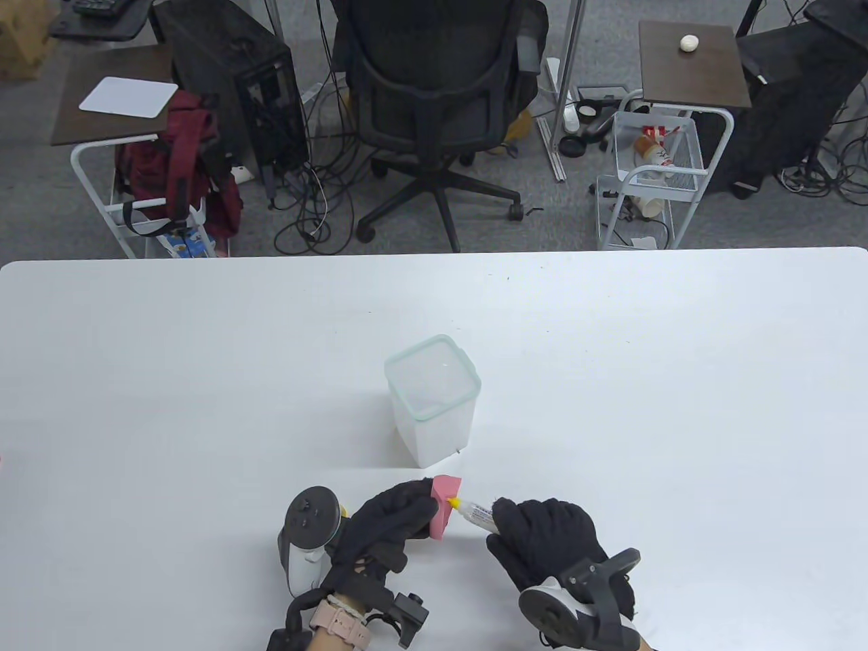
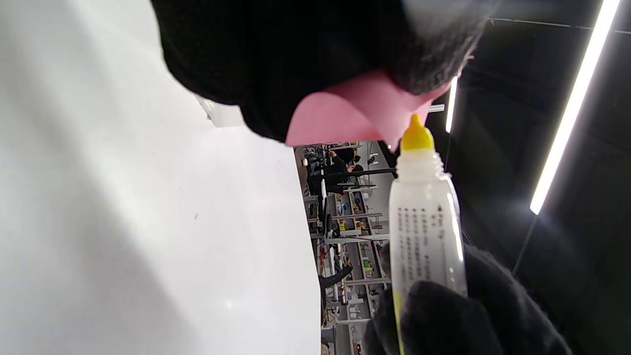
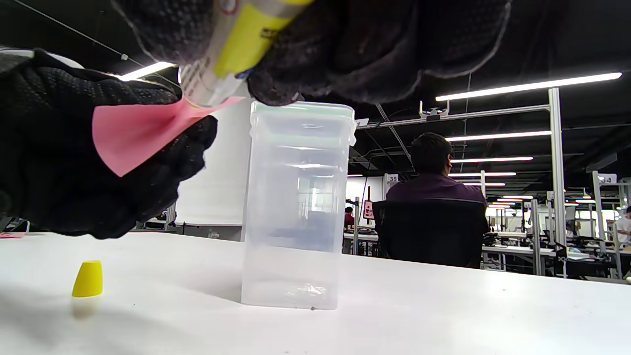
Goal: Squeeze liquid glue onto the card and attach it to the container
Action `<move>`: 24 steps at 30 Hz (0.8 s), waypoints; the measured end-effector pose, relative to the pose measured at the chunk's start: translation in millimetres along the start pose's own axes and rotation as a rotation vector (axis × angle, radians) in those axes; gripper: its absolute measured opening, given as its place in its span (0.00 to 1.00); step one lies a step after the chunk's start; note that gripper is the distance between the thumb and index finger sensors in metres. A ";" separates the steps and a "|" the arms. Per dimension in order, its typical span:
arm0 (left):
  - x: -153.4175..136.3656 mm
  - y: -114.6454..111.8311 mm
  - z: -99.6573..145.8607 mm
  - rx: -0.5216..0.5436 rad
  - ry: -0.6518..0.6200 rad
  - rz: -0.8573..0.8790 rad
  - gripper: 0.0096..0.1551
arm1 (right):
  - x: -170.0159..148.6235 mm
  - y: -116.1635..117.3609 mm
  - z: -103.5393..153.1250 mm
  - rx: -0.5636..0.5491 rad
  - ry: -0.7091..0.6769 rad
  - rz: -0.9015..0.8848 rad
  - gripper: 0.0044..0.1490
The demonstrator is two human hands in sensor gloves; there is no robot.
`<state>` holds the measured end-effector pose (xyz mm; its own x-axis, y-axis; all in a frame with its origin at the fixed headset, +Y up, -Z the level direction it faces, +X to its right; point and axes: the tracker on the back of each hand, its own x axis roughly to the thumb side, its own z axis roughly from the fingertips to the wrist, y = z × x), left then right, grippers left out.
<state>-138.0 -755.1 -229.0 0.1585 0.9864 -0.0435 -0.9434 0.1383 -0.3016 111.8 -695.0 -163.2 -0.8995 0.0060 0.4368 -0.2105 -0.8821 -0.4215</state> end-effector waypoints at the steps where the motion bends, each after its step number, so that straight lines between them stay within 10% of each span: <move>1: 0.2 -0.5 -0.1 -0.003 0.001 0.004 0.21 | 1.2 -0.3 0.4 -0.008 -0.002 0.007 0.31; 24: -1.3 -4.6 -1.0 -0.046 0.021 0.042 0.21 | 12.5 -3.3 2.1 -0.049 -0.030 0.119 0.34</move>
<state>-133.6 -757.1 -228.5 0.1257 0.9891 -0.0769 -0.9350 0.0922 -0.3423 102.1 -693.0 -154.7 -0.9076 -0.1122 0.4045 -0.1220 -0.8514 -0.5101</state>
